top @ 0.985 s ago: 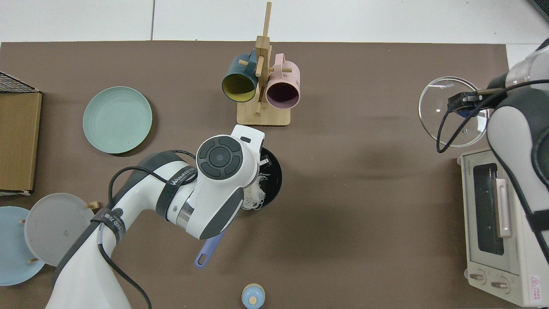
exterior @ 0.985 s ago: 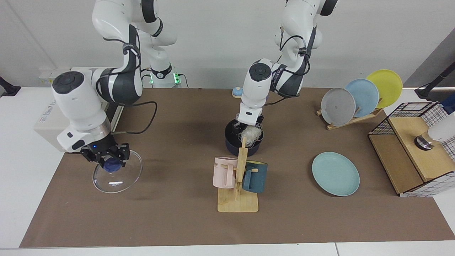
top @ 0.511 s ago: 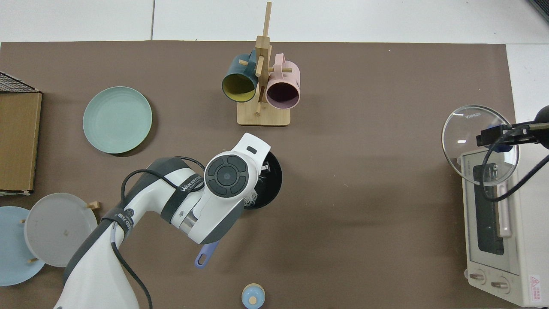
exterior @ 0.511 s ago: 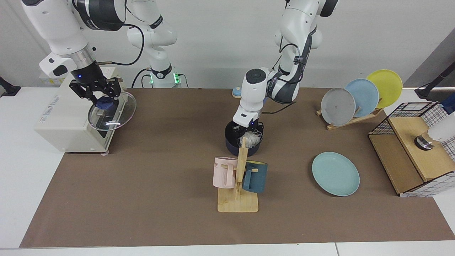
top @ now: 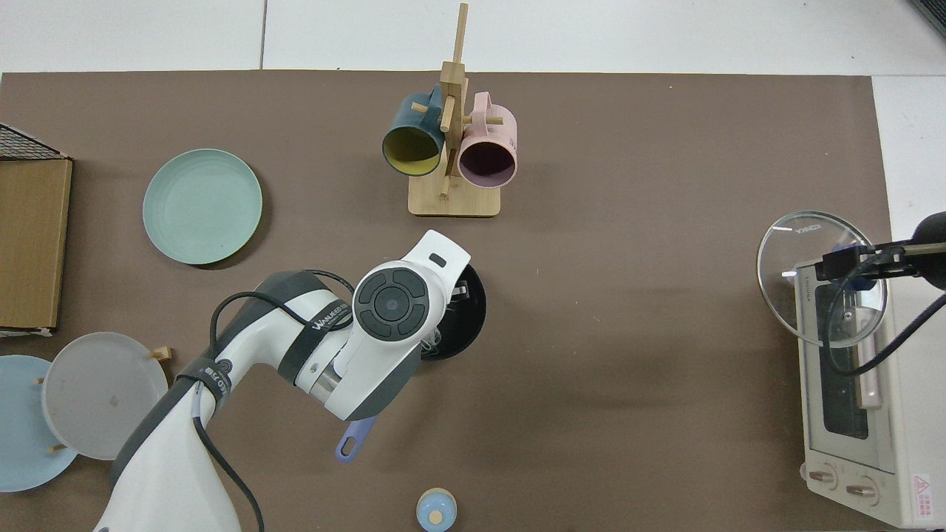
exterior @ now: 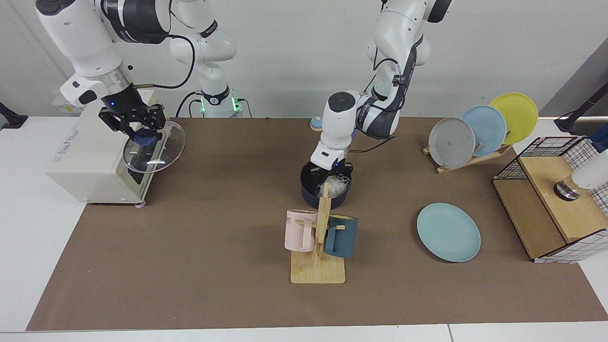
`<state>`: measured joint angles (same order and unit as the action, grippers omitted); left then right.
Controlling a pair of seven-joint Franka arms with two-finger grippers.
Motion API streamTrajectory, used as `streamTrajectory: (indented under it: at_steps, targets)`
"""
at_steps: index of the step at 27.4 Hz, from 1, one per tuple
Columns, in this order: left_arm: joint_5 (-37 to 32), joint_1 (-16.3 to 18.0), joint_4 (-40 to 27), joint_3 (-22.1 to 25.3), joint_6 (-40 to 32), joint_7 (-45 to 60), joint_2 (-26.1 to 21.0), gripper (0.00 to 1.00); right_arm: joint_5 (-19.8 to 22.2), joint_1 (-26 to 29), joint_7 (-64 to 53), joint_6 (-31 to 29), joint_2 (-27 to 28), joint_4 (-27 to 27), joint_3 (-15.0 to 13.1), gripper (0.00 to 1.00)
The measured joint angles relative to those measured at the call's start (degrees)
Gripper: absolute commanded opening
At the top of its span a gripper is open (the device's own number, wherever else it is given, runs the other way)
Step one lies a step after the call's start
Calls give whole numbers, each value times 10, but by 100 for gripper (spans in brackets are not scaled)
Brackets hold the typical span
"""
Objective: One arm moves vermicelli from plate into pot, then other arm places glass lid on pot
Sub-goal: 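Release the vermicelli into the pot and withdraw the left gripper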
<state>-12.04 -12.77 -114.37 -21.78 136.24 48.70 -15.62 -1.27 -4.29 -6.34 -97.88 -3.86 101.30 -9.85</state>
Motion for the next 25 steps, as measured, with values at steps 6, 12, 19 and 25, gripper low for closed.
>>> streamTrajectory:
  at_steps: [6, 12, 19, 25]
  targets:
    - [0, 0, 27, 0, -41, 0, 15, 100, 0, -1, 24, -4, 0, -2, 11, 0]
    - [6, 5, 103, 7, -145, -14, 31, 100, 1, -1, 101, -10, 0, -12, 69, 0]
    - [7, 6, 158, 61, -199, -112, 36, 100, 3, -5, 185, -10, 10, -39, 144, 0]
    - [29, 8, 161, 141, -202, -240, 36, 100, 26, -4, 271, -7, 37, -66, 205, 0]
